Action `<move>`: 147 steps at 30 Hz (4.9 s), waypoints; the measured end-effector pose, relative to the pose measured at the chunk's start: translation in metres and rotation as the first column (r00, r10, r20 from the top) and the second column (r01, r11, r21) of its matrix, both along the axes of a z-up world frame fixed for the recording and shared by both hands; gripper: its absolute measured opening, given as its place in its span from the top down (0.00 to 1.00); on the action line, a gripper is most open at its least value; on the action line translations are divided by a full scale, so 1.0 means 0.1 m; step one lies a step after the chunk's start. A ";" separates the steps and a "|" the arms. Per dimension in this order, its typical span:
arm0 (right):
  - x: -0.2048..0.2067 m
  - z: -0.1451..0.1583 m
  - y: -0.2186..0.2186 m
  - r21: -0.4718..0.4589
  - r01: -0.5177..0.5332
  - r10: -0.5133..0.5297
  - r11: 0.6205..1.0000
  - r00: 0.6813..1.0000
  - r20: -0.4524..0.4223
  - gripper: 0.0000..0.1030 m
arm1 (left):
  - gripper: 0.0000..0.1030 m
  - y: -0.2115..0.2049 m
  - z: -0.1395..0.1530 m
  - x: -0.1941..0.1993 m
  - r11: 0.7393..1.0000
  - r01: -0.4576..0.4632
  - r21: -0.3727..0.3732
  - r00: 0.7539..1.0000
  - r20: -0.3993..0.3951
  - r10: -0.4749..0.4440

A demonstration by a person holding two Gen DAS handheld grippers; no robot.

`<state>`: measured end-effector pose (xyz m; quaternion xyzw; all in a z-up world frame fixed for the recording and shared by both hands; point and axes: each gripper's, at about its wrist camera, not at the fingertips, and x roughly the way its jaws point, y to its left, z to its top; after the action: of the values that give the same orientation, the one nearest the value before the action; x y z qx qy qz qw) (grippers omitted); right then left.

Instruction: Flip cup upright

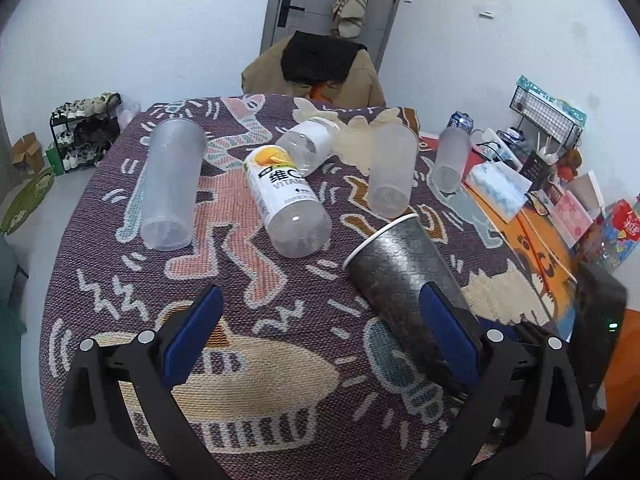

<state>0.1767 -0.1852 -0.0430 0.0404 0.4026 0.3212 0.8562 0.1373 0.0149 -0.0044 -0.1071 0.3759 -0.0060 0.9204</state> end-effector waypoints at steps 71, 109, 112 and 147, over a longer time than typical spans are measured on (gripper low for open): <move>-0.06 0.03 -1.24 0.055 0.188 -0.191 0.981 0.979 0.069 0.08 | 0.22 -1.00 0.28 0.29 0.960 0.175 0.220 0.977 0.079 -0.197; -0.78 0.37 -1.18 0.086 0.242 -0.254 0.966 0.952 0.169 0.08 | 0.05 -0.99 0.40 -0.52 0.959 0.173 0.225 0.958 0.188 -0.217; -0.87 0.41 -1.15 0.083 0.252 -0.263 0.964 0.948 0.182 0.08 | 0.05 -0.91 0.43 -0.65 0.962 0.160 0.221 0.956 0.207 -0.207; -1.59 0.65 -0.75 0.115 0.151 -0.175 0.982 0.956 0.237 0.07 | 0.05 -0.52 0.60 -1.74 0.984 -0.028 0.174 0.935 0.352 -0.036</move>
<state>0.0178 -0.2599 0.0225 0.0744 0.2730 0.2707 0.9202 -0.0370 -0.0374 0.0551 -0.0219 0.2032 0.0062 0.9789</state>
